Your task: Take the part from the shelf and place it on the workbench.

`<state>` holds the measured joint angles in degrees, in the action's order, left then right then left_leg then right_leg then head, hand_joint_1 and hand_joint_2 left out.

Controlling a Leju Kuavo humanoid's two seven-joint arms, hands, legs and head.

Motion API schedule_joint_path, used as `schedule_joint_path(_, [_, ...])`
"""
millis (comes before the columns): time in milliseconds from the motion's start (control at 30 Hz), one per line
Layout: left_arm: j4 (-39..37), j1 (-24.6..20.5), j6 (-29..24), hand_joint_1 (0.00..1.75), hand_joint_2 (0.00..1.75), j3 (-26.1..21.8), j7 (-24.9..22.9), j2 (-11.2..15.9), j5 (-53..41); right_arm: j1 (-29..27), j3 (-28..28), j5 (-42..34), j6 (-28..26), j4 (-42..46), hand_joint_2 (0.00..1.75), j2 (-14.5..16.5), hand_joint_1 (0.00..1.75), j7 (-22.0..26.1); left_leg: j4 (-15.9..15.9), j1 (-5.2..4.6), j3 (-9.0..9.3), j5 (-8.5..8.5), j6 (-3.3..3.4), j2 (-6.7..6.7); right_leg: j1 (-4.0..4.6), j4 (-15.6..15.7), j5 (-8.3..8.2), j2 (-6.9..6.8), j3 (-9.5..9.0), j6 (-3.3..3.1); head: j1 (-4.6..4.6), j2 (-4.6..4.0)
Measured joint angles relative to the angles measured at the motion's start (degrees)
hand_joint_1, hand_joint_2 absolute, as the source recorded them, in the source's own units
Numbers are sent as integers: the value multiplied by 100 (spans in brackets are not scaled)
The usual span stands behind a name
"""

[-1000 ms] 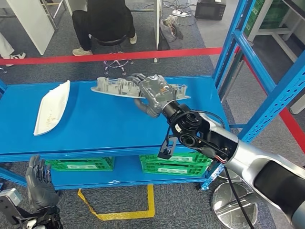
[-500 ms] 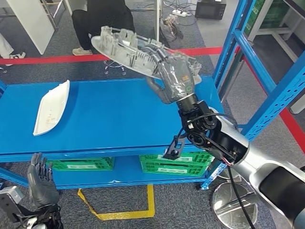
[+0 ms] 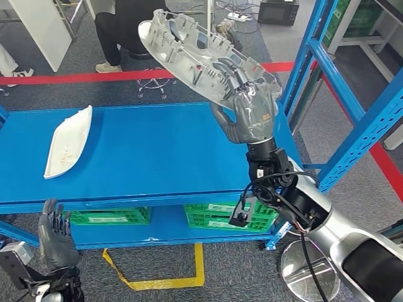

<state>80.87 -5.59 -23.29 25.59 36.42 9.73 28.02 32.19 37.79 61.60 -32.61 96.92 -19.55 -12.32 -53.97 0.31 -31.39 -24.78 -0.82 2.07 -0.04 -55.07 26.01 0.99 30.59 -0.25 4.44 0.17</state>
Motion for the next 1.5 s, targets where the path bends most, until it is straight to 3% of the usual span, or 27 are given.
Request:
schedule_joint_path(33, [0,-9,-7,0,0,0,-8,-4,-8,-23,-28,12,-9,15,175,9,175,6,0,0,0,0,0,0,0,0,0,0,0,0,-1,0])
schedule_joint_path(167, [0,-30,-25,0,175,0,-17,-15,-28,-93,-102,58,-19,55,175,32,175,16,0,0,0,0,0,0,0,0,0,0,1,0,-1,0])
schedule_joint_path(300, [0,-48,-39,0,175,0,-45,-25,-56,-173,-148,266,-47,92,175,47,175,20,0,0,-1,0,0,0,0,0,0,-1,1,0,0,0])
schedule_joint_path(433, [-3,-54,-44,0,0,0,-34,-41,-7,-268,-159,358,-33,120,175,64,175,16,0,0,-1,0,0,0,0,0,0,0,1,0,0,0])
schedule_joint_path(500, [-10,-54,3,0,0,0,-15,-45,19,-314,-164,384,-33,132,175,71,175,16,0,0,-1,0,0,0,0,0,0,-1,2,0,0,0])
schedule_joint_path(633, [-38,-60,39,0,175,0,49,-49,-12,-368,-187,413,-16,154,175,79,175,22,0,0,-2,0,0,0,0,0,0,-1,2,0,-1,0])
schedule_joint_path(1500, [-79,-70,114,0,175,0,54,-48,-204,-432,-191,357,61,170,175,117,175,100,0,0,-3,0,0,0,0,0,0,-2,3,0,-1,0])
